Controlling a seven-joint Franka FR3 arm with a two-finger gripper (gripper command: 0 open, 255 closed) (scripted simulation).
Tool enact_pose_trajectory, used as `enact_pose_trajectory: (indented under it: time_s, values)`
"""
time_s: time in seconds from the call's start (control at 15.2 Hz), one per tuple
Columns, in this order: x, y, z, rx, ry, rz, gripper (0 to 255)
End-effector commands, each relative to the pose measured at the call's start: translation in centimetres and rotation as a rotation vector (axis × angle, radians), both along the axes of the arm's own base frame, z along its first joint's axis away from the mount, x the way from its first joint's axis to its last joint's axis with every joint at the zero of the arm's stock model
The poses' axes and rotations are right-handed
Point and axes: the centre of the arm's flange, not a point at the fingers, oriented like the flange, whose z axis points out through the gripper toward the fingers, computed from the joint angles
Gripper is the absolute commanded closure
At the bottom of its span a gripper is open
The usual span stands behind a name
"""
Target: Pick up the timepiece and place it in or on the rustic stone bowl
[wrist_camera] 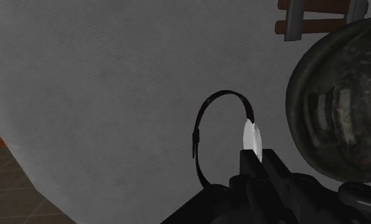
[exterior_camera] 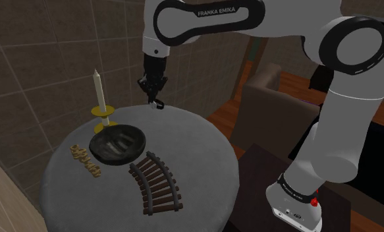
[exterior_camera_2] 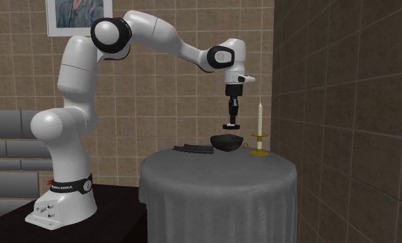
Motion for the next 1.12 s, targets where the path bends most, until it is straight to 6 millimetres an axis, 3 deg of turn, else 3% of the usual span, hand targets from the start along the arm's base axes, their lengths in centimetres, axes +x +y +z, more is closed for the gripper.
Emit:
enact_pose_trajectory:
  time_s: [0.0, 0.13, 0.99, 1.06]
  values:
    - [0.0, 0.0, 1.0, 0.0, 0.001, 0.0, 255]
    - [0.0, 0.0, 1.6, 0.0, 0.001, 0.0, 255]
    - [-2.3, 17.3, 4.3, 0.0, 0.001, 0.0, 255]
    - [-2.3, 17.3, 3.8, 0.0, 0.001, 0.0, 255]
